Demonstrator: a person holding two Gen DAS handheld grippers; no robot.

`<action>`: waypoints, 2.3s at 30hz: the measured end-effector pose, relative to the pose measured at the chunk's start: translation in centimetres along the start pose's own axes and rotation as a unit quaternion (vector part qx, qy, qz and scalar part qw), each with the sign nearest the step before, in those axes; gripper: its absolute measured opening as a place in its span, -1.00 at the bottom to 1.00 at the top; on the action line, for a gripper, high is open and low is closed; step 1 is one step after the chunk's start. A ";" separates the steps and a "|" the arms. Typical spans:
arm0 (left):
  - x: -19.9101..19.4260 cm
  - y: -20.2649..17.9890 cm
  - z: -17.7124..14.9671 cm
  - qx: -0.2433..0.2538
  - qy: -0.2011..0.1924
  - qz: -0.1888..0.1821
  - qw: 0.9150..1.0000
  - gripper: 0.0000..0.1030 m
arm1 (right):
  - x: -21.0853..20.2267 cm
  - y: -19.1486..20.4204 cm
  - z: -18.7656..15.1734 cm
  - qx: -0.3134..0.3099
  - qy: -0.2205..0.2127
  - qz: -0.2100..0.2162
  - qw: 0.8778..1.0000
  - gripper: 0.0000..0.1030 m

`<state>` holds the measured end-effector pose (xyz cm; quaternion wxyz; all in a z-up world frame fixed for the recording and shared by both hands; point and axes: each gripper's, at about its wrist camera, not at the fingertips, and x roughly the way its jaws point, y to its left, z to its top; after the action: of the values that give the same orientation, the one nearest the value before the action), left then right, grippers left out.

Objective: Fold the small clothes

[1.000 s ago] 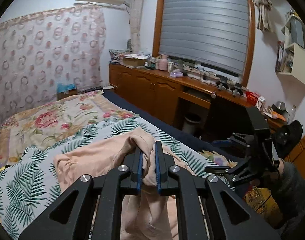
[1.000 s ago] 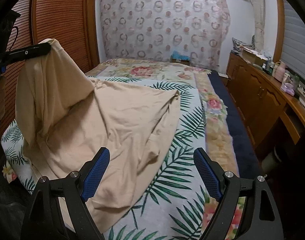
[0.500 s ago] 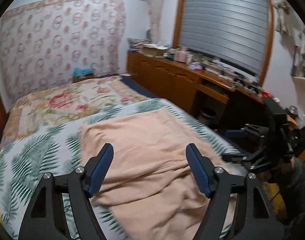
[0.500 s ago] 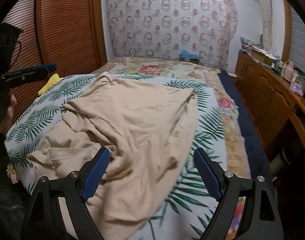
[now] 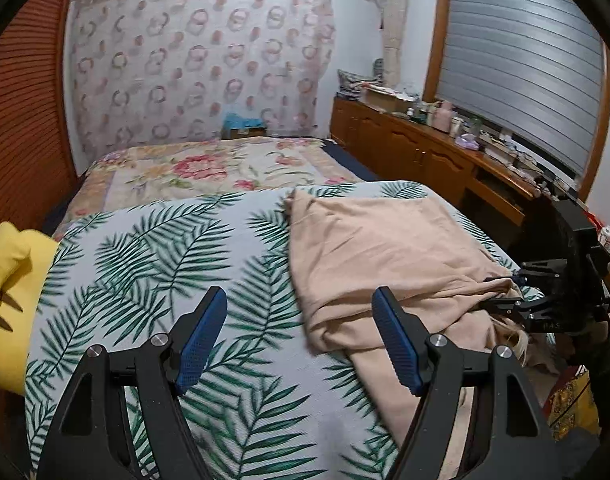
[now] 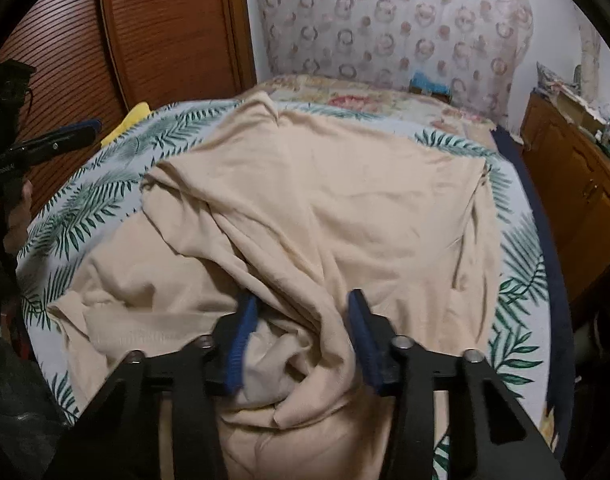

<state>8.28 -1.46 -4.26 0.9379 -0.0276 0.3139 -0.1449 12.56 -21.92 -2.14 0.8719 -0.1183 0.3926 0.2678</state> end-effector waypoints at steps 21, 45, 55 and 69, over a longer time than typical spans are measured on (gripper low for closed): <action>0.5 0.4 -1.1 0.016 -0.008 0.023 1.000 0.47 | -10.6 0.7 -3.2 0.008 -0.109 -0.016 0.994 -0.82; 0.7 -0.1 -1.9 0.004 -0.003 0.003 1.000 0.47 | -8.0 1.5 -1.2 -0.020 -0.073 -0.044 0.996 0.25; -0.1 0.3 -2.3 0.006 -0.007 0.013 1.000 0.47 | 0.7 5.8 4.0 -0.088 -0.013 0.035 0.995 0.25; -0.5 1.8 -2.8 -0.009 -0.004 0.014 1.000 0.47 | 9.1 7.8 5.7 -0.112 0.057 0.080 0.989 0.25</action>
<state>6.70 0.48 -6.49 0.9408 -0.0319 0.3120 -0.1286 16.77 -9.70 -5.11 0.8052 -0.1983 0.4175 0.3715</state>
